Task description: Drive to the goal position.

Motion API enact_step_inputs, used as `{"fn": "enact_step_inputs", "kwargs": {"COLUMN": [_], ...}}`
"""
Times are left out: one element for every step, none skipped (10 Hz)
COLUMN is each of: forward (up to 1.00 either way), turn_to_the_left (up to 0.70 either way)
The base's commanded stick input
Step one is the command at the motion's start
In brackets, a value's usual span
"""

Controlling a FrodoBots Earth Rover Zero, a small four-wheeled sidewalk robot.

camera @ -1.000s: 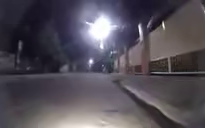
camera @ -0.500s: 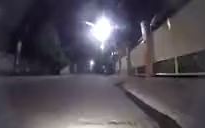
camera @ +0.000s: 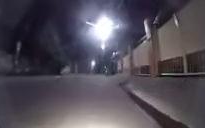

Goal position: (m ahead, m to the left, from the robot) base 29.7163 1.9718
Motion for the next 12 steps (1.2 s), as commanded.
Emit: {"fn": "enact_step_inputs", "kwargs": {"forward": [0.7,0.7,0.7,0.7,0.7,0.7,0.7,0.7,0.7,0.7,0.7,0.7], "turn_to_the_left": [0.0,0.0,0.0,0.0,0.0,-0.06,-0.35,-0.31,0.0,0.0,0.0,0.0]}}
